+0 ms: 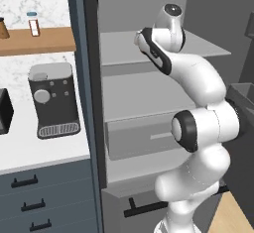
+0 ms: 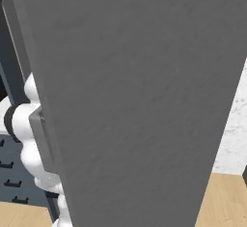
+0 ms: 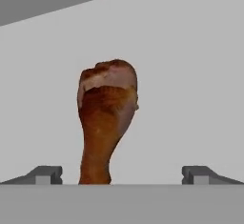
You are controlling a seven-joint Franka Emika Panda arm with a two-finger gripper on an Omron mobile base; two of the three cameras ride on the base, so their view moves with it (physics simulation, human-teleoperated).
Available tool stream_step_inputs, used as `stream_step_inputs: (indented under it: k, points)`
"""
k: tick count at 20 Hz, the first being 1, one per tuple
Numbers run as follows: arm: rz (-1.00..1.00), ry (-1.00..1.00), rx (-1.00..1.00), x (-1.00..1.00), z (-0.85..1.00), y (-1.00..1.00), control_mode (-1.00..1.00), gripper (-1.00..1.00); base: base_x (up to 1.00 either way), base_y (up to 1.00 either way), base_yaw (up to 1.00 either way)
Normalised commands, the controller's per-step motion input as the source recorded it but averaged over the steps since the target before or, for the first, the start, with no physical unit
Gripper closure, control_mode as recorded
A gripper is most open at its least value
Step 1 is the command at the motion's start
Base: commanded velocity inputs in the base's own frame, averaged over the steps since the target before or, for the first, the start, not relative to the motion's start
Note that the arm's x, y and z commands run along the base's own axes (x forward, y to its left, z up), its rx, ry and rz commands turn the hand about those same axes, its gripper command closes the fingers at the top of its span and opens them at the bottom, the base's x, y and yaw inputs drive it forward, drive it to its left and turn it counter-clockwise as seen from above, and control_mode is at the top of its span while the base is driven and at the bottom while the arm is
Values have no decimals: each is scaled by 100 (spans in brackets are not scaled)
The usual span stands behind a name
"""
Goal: Place one lime and one chicken drumstick in each tupperware on the nearby counter, to pack two identical lunches.
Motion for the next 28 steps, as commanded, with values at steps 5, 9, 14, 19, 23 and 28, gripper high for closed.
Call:
stream_step_inputs:
  k: [5,9,14,19,23,28]
  points:
    - [0,0,0,72,-34,0,-100,-100,0,0,0]
    - [0,0,-1,50,-40,0,-100,100,0,0,0]
    - [-3,0,-1,-9,-51,-4,-100,100,0,0,0]
    - [-12,-10,-1,-91,-61,-31,-100,100,0,0,0]
    - [-8,-24,0,-100,-37,-16,-100,100,0,0,0]
    - [-3,-5,1,-100,1,0,-100,100,0,0,0]
